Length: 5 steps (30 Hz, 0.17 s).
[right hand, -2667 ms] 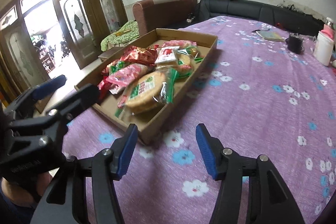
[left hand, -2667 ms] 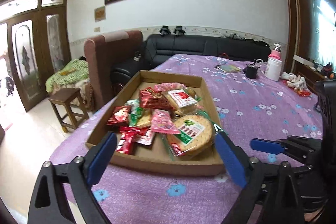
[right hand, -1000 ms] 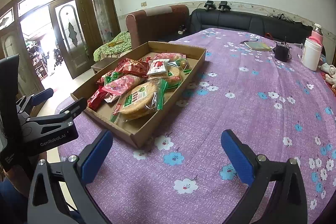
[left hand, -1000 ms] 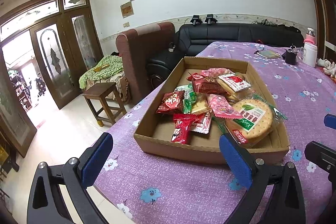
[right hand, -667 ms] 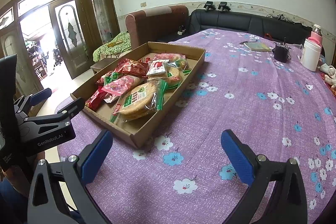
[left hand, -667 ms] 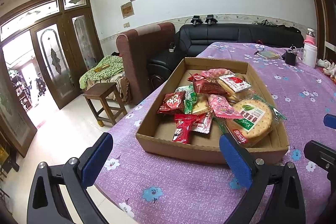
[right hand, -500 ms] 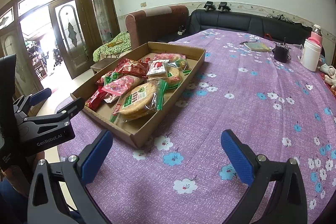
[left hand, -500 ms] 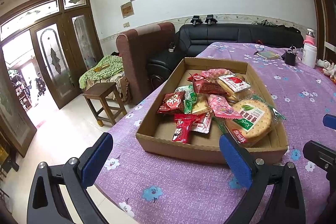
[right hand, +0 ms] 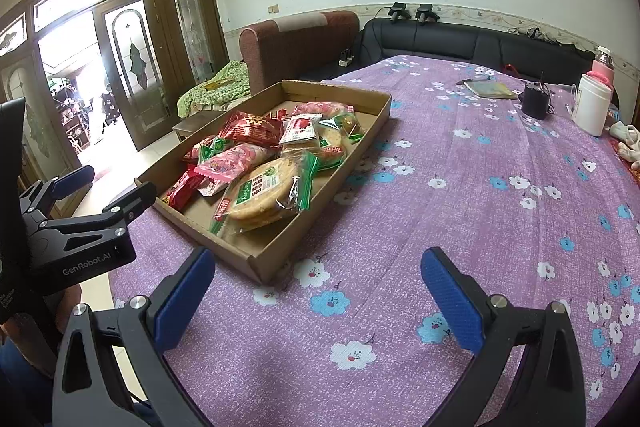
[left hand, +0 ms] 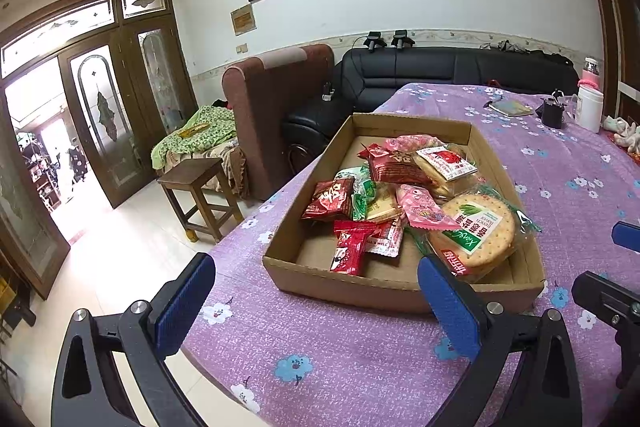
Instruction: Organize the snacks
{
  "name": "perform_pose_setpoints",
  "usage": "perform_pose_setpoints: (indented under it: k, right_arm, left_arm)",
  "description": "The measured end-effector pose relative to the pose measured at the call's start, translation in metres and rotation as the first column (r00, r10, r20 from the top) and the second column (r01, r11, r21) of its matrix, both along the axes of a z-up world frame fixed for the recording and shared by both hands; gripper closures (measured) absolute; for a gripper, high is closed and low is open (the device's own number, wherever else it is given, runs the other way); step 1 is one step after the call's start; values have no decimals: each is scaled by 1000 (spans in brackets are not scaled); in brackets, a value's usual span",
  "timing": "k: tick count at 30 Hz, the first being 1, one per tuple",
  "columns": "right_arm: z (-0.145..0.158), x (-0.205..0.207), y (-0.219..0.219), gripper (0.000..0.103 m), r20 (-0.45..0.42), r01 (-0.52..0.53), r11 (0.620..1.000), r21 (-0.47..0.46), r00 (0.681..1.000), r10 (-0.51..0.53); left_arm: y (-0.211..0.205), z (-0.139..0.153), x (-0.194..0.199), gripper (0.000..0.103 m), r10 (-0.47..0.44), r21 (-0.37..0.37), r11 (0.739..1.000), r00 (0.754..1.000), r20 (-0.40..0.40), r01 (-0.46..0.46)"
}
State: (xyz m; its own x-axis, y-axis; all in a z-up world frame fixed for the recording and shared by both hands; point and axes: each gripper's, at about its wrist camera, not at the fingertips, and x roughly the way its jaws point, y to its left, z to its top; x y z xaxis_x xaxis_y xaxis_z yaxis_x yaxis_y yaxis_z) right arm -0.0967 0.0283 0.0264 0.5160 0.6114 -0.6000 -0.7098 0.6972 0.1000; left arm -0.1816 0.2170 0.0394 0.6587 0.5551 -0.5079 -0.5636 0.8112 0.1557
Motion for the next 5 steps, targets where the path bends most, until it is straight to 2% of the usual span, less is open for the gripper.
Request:
perform_pose_setpoints:
  k: [5]
  right_arm:
    - [0,0,0,0,-1,0,1000,0,1000,0]
  left_arm:
    - [-1,3,-2,1,9,11,1000,1000,-8,-9]
